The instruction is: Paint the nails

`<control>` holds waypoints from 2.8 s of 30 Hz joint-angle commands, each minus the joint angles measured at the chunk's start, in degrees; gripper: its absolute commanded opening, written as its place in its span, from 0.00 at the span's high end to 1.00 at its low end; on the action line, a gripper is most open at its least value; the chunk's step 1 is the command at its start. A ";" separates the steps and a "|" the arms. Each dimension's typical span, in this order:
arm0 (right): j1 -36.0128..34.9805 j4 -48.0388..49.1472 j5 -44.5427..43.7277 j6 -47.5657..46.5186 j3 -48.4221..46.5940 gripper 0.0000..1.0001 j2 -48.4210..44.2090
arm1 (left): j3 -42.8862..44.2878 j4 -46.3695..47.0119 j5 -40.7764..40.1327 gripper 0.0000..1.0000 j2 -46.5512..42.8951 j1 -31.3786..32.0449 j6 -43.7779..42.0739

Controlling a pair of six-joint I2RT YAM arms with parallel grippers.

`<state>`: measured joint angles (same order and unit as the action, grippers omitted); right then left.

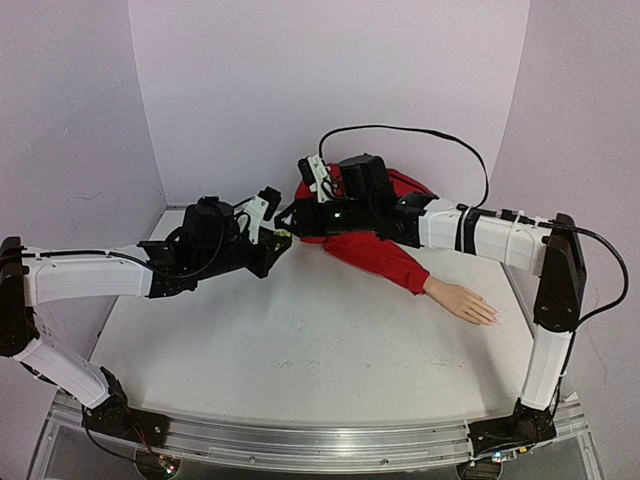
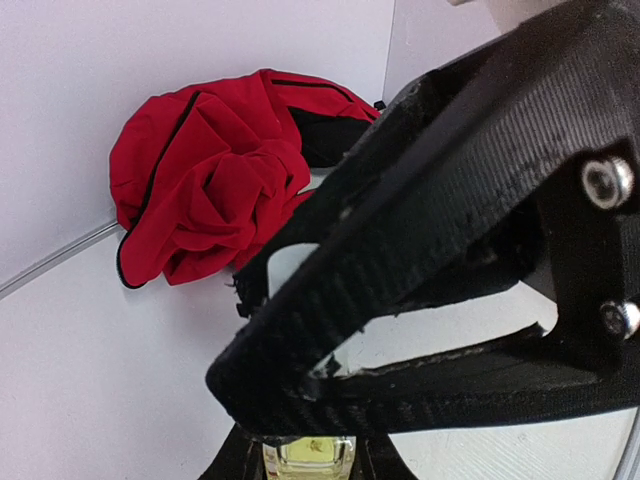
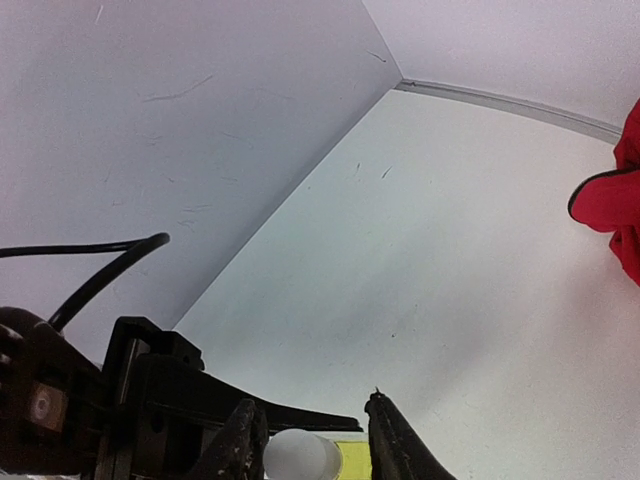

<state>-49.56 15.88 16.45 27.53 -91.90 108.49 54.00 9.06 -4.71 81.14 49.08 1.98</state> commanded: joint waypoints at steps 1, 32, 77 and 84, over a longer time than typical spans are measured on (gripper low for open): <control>-0.36 2.49 2.37 -1.38 -2.76 0.70 -0.06 | 2.65 2.84 0.36 1.00 -0.93 0.22 -0.57; 0.00 1.88 -6.88 -8.62 15.03 0.12 -19.11 | -1.44 5.32 18.41 1.00 -4.44 -3.83 -3.50; 1.93 -28.49 11.19 -10.04 -11.85 0.29 -2.84 | -4.31 4.92 14.82 1.00 -3.62 -2.59 -20.08; 1.96 -29.71 12.62 -10.48 -13.48 0.31 -0.28 | -4.53 4.78 15.38 1.00 -3.62 -2.48 -20.32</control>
<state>-47.33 -11.99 26.50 18.04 -102.10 107.07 49.34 10.96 9.32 79.26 46.37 -17.19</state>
